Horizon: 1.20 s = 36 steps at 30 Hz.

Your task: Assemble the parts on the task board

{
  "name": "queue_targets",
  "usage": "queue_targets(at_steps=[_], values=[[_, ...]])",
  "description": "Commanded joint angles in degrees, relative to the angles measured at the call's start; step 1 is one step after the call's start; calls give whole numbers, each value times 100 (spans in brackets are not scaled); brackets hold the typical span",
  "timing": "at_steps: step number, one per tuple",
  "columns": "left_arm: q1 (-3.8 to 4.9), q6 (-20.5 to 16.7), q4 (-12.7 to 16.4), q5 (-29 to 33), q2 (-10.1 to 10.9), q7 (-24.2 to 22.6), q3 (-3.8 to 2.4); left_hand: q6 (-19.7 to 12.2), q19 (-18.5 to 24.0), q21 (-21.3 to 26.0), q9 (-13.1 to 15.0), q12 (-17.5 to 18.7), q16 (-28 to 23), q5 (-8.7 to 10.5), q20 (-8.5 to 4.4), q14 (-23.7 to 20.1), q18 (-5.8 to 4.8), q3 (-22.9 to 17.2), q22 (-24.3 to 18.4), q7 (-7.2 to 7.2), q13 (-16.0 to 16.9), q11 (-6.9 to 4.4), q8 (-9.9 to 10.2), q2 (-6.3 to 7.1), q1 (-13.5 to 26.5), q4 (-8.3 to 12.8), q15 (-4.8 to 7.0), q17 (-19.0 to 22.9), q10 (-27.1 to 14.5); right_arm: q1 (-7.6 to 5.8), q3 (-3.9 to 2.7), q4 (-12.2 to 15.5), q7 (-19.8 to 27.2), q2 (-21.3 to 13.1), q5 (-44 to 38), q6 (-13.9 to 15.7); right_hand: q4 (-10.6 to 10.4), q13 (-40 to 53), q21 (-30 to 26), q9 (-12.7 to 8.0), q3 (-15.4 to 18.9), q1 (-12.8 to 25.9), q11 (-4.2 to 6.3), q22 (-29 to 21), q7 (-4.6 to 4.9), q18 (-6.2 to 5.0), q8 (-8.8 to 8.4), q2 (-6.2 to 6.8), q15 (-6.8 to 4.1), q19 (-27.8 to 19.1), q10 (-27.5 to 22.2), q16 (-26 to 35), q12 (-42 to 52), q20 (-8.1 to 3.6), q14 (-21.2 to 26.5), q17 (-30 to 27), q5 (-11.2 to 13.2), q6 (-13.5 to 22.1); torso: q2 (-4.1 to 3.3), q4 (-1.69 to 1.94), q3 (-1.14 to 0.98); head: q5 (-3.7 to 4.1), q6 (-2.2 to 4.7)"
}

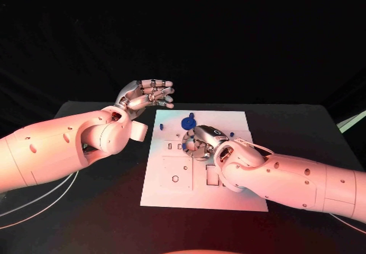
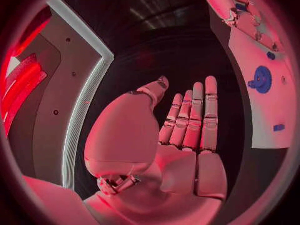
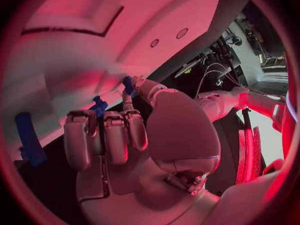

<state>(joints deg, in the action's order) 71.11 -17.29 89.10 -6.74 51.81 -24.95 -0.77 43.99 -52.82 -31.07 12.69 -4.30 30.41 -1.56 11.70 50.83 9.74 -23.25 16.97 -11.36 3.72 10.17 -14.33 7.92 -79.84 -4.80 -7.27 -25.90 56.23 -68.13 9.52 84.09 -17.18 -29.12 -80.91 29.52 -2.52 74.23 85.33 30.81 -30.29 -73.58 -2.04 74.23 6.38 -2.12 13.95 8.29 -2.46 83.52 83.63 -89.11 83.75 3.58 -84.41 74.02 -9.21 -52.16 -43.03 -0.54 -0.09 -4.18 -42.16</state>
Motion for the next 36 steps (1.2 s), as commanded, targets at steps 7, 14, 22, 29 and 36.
queue_targets(at_steps=[7, 14, 22, 29, 36], values=[[5, 15, 10, 3, -2, -4, -4, -80, -25, -121, 106, 42, 122, -125, 1, -57, 26, -72, 96, -161, 29, 10, -37, -67, -2, 95, 27, -106, -23, 16, 0, -5, 15, 17, -30, -24, 5, 1014, 115, 479, -250, 282, 20, 1303, -5, 116, 456, -166, 23, 447, 118, -53, 80, 19, -540, 1519, -117, -161, 3, -2, -5, -3, 8], [5, 14, 12, 3, -2, -2, -4, -70, 7, -163, 110, 38, 134, -125, 3, -60, 28, -75, 126, -155, 31, 7, -41, -67, 4, 99, 28, -109, -10, 18, 0, -31, -10, 25, -32, -90, -11, 985, 102, 458, -240, 351, -1, 1295, 22, 113, 434, -96, 46, 441, 84, -49, 47, 39, -538, 1509, -95, -109, 1, -6, -3, 7, 27], [5, 14, 9, 3, -3, -2, -4, -70, 7, -163, 110, 38, 134, -125, 3, -60, 28, -75, 126, -155, 31, 7, -41, -67, 4, 99, 28, -109, -10, 18, 0, -44, -19, 35, -33, -114, -35, 930, 78, 407, -224, 441, -48, 1280, 77, 107, 374, 11, 92, 429, 17, -44, -13, 80, -535, 1500, -153, -9, -1, 0, -4, 15, 14], [5, 15, 8, 3, -2, 0, -4, -70, 7, -163, 110, 38, 134, -125, 3, -60, 28, -75, 126, -155, 31, 7, -41, -67, 4, 99, 28, -109, -10, 18, 0, -49, -8, 44, -32, -93, -55, 892, 53, 339, -205, 496, -103, 1265, 142, 101, 275, 74, 139, 417, -30, -41, -55, 121, -534, 1494, -196, 118, -2, -2, -4, 9, 13], [5, 16, 7, 3, 0, 4, -4, -70, 7, -163, 110, 38, 134, -125, 3, -60, 28, -75, 126, -155, 31, 7, -41, -67, 4, 99, 28, -109, -10, 18, 0, -59, 5, 45, -29, -76, -67, 821, 16, 266, -194, 525, -162, 1241, 209, 92, 165, 125, 188, 397, -112, -30, -129, 165, -527, 1469, -181, 238, -1, -1, -2, 16, 15]])
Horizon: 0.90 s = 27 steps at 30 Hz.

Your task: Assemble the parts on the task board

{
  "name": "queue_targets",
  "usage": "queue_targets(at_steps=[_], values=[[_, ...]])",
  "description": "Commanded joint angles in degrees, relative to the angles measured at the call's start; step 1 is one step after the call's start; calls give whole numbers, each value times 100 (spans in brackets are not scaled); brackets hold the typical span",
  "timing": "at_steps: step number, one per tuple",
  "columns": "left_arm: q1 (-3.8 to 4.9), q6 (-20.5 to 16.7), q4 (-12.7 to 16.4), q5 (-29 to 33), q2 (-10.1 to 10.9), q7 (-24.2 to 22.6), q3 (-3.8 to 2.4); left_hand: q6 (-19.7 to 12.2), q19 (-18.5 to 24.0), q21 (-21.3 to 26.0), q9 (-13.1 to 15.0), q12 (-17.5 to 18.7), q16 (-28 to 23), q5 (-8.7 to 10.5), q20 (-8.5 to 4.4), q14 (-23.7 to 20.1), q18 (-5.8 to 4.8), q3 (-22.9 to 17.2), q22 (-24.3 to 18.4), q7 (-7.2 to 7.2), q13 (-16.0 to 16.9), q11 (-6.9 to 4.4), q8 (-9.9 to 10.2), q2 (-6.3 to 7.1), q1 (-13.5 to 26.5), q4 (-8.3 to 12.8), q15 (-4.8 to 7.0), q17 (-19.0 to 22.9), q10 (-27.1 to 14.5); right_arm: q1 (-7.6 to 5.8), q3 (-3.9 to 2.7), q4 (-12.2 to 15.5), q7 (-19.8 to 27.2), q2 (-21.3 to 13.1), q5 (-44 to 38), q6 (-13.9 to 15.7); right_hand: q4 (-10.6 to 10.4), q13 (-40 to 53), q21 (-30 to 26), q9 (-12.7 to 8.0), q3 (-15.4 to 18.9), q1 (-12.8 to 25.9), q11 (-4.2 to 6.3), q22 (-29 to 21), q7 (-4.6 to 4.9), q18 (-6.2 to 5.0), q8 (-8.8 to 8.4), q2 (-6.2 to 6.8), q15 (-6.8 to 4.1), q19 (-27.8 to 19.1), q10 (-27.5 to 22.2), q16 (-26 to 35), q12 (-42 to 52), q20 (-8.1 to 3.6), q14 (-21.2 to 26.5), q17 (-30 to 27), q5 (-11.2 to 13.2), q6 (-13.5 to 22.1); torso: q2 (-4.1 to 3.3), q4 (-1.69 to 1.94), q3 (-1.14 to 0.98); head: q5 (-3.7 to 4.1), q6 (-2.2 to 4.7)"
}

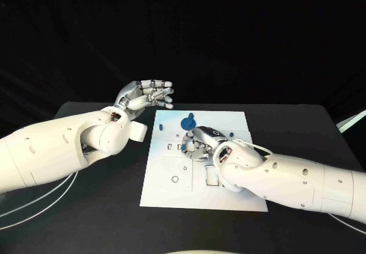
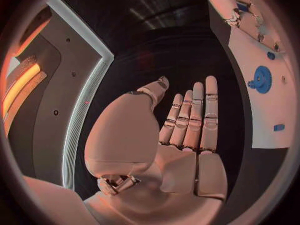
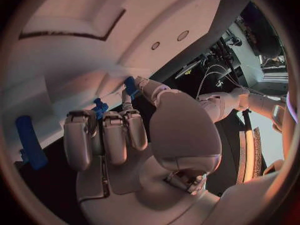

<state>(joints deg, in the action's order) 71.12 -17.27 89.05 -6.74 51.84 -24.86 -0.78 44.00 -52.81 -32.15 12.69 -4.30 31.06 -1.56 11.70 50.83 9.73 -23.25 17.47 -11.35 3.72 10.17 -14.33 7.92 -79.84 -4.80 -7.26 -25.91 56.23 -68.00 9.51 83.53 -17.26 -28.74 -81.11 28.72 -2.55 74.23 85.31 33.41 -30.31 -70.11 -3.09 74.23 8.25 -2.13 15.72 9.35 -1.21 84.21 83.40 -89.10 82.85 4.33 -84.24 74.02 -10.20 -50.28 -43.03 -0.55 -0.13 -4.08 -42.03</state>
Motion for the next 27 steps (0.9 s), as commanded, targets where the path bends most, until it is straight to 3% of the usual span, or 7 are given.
queue_targets(at_steps=[1, 9, 22, 25, 27], values=[[4, 14, 11, 3, -3, -5, -4, -71, 7, -54, 109, 38, 69, -125, 3, -59, 28, -75, 76, -156, 31, 7, -41, -67, 4, 99, 28, -108, -10, 6, 1, -4, 16, 7, -7, 5, -71, 797, 4, -23, -186, 192, -80, 1232, 50, 90, -63, 41, 83, 321, -116, -28, -65, 106, -544, 1465, -74, 106, 0, -1, 2, 2, 4], [4, 19, 9, 3, -1, 0, -3, -71, 7, -54, 109, 38, 69, -125, 3, -59, 28, -75, 76, -156, 31, 7, -41, -67, 4, 99, 28, -108, -10, 6, 1, -11, 30, 8, 3, 32, -85, 629, -59, -208, -161, 204, -197, 1194, 177, 74, -356, 131, 187, 289, -300, -18, -235, 205, -538, 1442, 35, 385, -2, 0, 2, 5, -1], [4, 22, 1, 3, 0, 6, -3, -71, 7, -54, 109, 38, 69, -125, 3, -59, 28, -75, 76, -156, 31, 7, -41, -67, 4, 99, 28, -108, -10, 6, 1, 25, 66, -9, 21, 79, -114, 441, -117, -330, -63, 234, -239, 1158, 217, 59, -514, 233, 228, 259, -491, 0, -423, 253, -527, 1404, 162, 504, -1, -1, 1, 6, 6], [4, 15, -6, -3, 0, 11, -3, -74, 32, -82, 110, 41, 76, -125, 6, -65, 28, -75, 97, -157, 30, 8, -38, -65, 11, 101, 26, -109, -12, 6, 0, 88, 102, -47, 15, 186, -158, 405, -138, -398, 74, 274, -254, 1147, 230, 54, -624, 308, 241, 250, -520, 6, -452, 268, -523, 1392, 119, 601, 1, -1, 1, 3, 9], [4, 10, -18, -18, -1, 27, -3, -74, 32, -82, 110, 41, 76, -125, 6, -65, 28, -75, 97, -157, 30, 8, -38, -65, 11, 101, 26, -109, -12, 5, 0, 158, 132, -91, 10, 275, -218, 384, -153, -467, 339, 271, -268, 1140, 243, 51, -753, 357, 253, 244, -534, 10, -464, 281, -521, 1384, 174, 709, 6, 0, -1, -5, 13]])
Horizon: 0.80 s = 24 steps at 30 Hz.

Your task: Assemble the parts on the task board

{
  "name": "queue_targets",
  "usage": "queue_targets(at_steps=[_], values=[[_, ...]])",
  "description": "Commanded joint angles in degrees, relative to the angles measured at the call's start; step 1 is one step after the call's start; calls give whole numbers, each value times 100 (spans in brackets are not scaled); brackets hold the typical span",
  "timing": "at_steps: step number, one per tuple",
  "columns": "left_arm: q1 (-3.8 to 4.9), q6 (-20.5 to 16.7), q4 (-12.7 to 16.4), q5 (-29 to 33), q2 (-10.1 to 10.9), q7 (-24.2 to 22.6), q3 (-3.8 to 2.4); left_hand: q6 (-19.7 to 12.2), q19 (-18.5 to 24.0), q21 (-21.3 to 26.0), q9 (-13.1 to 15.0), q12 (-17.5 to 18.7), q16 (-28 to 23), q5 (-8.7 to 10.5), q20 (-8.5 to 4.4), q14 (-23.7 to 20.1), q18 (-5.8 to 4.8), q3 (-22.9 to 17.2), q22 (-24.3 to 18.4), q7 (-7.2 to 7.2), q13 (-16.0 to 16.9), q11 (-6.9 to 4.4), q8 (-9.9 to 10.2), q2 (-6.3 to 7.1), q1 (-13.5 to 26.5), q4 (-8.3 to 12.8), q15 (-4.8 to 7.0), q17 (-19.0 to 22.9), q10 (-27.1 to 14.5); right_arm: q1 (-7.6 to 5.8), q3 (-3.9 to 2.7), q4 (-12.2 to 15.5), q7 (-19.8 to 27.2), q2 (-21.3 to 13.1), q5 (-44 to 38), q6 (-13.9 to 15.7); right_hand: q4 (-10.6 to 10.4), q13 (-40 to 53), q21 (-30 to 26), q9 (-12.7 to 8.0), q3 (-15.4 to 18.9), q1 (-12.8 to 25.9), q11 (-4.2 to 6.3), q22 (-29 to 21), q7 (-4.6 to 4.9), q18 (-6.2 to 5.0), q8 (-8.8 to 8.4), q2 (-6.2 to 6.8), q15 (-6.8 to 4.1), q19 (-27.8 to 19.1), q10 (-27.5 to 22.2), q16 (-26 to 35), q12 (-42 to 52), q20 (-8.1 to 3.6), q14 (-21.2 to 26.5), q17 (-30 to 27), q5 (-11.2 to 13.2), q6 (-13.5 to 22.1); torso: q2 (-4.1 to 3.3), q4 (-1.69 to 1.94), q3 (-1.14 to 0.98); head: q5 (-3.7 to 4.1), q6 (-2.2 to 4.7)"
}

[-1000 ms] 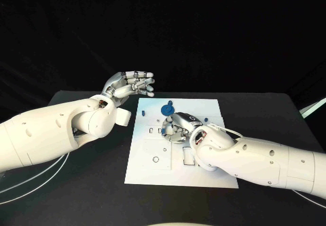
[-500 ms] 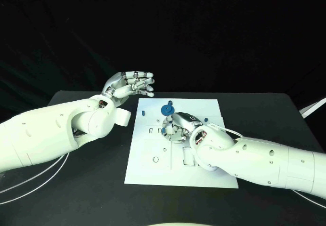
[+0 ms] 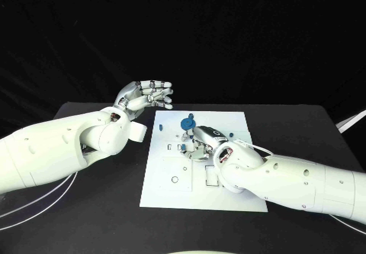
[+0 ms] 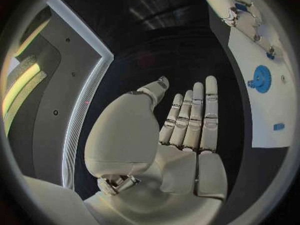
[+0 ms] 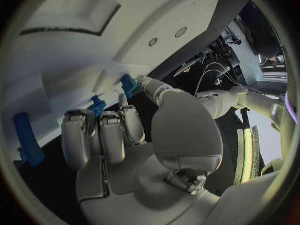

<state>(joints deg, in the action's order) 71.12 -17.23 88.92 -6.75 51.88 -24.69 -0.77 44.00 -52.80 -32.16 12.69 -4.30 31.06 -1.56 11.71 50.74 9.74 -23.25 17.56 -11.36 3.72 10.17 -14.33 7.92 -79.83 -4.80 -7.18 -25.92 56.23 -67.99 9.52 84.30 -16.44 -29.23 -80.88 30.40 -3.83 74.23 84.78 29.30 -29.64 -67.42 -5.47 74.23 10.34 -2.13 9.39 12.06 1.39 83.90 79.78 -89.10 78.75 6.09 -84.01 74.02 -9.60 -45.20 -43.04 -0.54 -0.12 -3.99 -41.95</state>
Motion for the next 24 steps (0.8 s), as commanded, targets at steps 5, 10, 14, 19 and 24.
queue_targets(at_steps=[5, 10, 14, 19, 24], values=[[3, 88, -65, -209, -12, 237, -4, -93, 54, -178, 109, 10, 212, -124, 8, 76, 46, -23, 150, -184, 45, 1, -25, -39, 112, 47, 39, -161, 29, -30, -17, 359, 160, -231, -11, 353, -444, 354, -111, -231, 1429, -466, -51, 1147, 63, 50, -383, -122, 20, 280, -181, 8, -44, 127, -544, 1387, 77, 252, 18, -11, -3, -29, 18], [3, 199, -195, -764, -39, 722, -4, -63, -226, -644, 178, -506, 1115, -156, -83, 523, 77, 223, 405, -148, 284, -116, -121, 36, 437, -266, 180, -680, 351, -171, -50, 733, 507, -543, 254, 507, -871, 432, -139, -333, 1927, -891, -53, 1140, 56, 45, -437, -187, 17, 272, -92, 13, 62, 133, -541, 1375, -6, 122, 28, -31, -6, -19, 43], [3, 411, -352, -1295, -96, 1271, -4, -4, -413, -1455, 442, -1774, 2284, -126, -259, 827, 68, 459, 907, -14, 1103, -275, -590, 76, 558, -600, 357, -1445, 481, -285, -74, 944, 1042, -803, 826, 500, -928, 435, -190, -344, 1916, -1004, -45, 1109, 48, 33, -419, -227, 10, 247, -92, 23, 70, 128, -536, 1356, -30, 58, 81, -57, 3, -13, 36], [10, 997, -536, -2459, -187, 2138, -6, 108, -1156, -3175, 1271, -4507, 4667, -127, -451, 2574, -122, 746, 2689, 209, 3010, -507, -1804, -52, 755, -1114, 572, -4171, 12, -406, -103, 1134, 1650, -1184, 1795, 450, -923, 358, -525, -320, 1669, -1211, -8, 902, 8, -46, -204, -292, -23, 80, -196, 132, -1, 101, -476, 1145, -401, -282, 165, -67, 0, -19, 29], [52, 1589, -606, -3658, -269, 2985, -14, 90, -1769, -4083, 1887, -5842, 5315, -131, -567, 3249, -314, 867, 3933, 390, 4210, -677, -2564, -241, 1077, -1185, 714, -5182, 378, -518, -134, 1274, 1911, -1564, 3035, 518, -975, 323, -675, -295, 1447, -1188, 37, 814, -34, -77, -19, -326, -65, 16, -229, 177, -28, 61, -456, 1073, -634, -403, 241, -79, -13, -29, 15]])
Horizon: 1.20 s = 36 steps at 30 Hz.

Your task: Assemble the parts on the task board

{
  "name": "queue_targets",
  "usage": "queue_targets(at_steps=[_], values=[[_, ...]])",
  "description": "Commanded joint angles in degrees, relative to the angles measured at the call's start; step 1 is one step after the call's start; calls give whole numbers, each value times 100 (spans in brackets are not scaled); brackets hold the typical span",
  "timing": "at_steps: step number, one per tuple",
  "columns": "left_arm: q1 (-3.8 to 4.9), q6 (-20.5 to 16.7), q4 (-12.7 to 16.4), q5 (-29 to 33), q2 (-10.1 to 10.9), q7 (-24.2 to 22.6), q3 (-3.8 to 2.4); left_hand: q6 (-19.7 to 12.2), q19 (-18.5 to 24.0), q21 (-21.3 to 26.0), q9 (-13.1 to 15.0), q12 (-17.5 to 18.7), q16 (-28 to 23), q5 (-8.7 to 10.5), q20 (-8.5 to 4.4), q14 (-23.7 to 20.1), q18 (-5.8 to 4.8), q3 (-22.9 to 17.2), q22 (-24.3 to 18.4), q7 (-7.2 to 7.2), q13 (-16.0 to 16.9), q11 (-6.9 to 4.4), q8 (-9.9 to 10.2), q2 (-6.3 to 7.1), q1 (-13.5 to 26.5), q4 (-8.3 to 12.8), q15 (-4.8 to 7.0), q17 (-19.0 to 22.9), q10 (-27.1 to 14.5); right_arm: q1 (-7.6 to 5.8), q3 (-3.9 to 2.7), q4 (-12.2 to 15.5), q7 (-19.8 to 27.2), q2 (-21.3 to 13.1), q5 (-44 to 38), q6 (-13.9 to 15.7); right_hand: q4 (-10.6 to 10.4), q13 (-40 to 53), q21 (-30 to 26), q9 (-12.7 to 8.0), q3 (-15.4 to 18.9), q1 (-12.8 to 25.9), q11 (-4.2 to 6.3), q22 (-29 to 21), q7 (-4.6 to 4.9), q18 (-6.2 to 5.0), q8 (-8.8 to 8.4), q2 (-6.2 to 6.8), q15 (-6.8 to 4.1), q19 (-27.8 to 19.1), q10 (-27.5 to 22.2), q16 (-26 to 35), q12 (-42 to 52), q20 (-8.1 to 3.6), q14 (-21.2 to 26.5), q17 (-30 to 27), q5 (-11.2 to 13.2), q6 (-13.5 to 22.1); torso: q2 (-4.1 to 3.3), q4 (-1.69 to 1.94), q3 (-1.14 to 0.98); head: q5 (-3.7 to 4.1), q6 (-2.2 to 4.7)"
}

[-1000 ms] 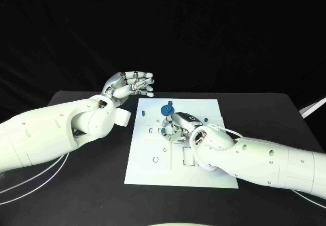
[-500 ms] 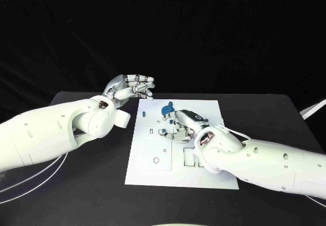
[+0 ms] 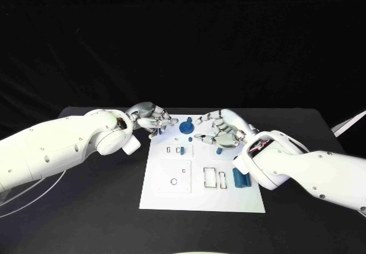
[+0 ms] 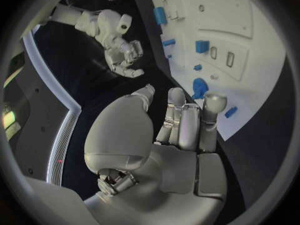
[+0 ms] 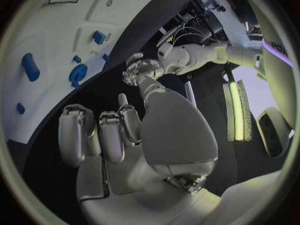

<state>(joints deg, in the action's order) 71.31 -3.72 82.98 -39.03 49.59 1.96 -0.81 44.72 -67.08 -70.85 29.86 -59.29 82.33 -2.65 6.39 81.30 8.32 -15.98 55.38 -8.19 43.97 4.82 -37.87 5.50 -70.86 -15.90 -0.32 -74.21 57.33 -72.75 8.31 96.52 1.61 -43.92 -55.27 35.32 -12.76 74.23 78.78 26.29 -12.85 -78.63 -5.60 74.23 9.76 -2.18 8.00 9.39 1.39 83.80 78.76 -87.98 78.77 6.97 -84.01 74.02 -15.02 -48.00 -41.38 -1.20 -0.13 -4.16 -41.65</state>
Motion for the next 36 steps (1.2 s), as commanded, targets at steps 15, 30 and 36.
queue_targets(at_steps=[15, 30, 36], values=[[264, 1176, -178, -1716, -530, 2057, -7, 34, -701, -679, 740, -973, 446, -17, -184, 508, -293, 279, 852, 252, 929, -306, -732, -69, 496, -94, 181, -859, 763, -410, -45, -300, 289, -568, 2318, -157, -135, 306, -96, 7, -266, 33, 51, 805, 22, -75, 169, -12, -70, 25, -142, 64, -40, -37, -460, 1080, -91, -91, 179, 3, -37, -39, -117], [349, 1274, -510, -1819, -1079, 2516, 114, -43, -681, -706, 909, -949, 422, -17, -189, 489, -296, 544, 885, 256, 876, -308, -788, -109, 827, -99, 185, -828, 692, -449, -45, -607, 185, -498, 2181, -270, -146, 262, -142, -5, -292, 62, 45, 778, 30, -84, 166, 15, -67, 6, -190, 78, -80, -38, -453, 1056, -70, -12, 159, -12, -33, -46, -147], [353, 1388, -670, -1818, -1261, 2579, 168, -63, -669, -707, 945, -929, 417, -17, -187, 484, -295, 635, 883, 253, 843, -305, -791, -133, 908, -99, 182, -822, 655, -450, -45, -662, 157, -476, 2143, -303, -153, 242, -158, -8, -300, 74, 43, 769, 33, -87, 167, 16, -66, -1, -211, 84, -98, -37, -450, 1045, -63, 5, 157, -11, -32, -25, -167]])
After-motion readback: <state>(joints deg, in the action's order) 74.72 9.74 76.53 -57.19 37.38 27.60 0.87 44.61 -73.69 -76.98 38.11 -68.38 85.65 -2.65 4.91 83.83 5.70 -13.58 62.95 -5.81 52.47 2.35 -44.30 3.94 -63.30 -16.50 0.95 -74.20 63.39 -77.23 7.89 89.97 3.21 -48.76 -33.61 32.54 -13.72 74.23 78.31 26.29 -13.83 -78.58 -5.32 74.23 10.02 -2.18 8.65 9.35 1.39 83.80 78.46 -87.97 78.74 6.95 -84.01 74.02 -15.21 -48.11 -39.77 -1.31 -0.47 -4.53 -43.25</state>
